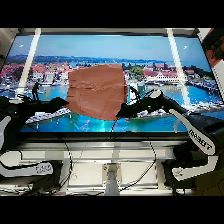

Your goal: Fold the clothes and pants, and hang the long-sleeved shirts on hangers.

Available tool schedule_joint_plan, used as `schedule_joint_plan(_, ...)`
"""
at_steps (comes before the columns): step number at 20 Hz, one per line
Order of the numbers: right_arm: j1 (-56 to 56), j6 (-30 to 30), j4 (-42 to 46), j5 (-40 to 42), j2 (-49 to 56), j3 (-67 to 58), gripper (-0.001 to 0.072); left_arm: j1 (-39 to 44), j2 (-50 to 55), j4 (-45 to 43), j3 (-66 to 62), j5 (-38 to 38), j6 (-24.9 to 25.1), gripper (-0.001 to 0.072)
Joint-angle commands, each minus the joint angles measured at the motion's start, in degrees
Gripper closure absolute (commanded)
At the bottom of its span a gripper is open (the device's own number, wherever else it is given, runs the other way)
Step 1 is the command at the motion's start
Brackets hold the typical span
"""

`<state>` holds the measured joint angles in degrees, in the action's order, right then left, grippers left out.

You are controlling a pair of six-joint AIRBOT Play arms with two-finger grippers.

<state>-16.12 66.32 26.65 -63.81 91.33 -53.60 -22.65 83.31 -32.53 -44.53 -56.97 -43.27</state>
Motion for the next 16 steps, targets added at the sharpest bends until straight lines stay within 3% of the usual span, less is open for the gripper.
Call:
schedule_joint_plan(1,0.00,0.00,-0.02,-0.07,-0.04,-0.04,0.0703,-0.07,0.04,-1.51,-0.11,1.66,0.09,0.0006)
schedule_joint_plan(12,0.02,-0.02,0.22,-1.86,-0.04,-1.40,0.0703,6.40,2.38,-2.71,-0.13,5.51,0.24,0.0012)
schedule_joint_plan(13,0.02,-0.04,0.24,-2.60,-0.04,-2.43,0.0703,6.86,2.58,-2.05,-0.13,6.58,0.24,0.0055)
schedule_joint_plan(14,0.02,-0.04,0.44,-3.08,-0.04,-3.48,0.0704,6.97,2.58,-0.81,-0.13,7.43,0.26,0.0226)
schedule_joint_plan(15,0.00,-0.02,0.83,-3.37,-0.04,-4.59,0.0703,6.97,2.58,1.01,-0.15,8.26,0.26,0.0349)
schedule_joint_plan(16,0.02,-0.02,1.36,-3.48,-0.04,-5.49,0.0703,6.82,2.58,3.02,-0.17,9.29,0.26,0.0388)
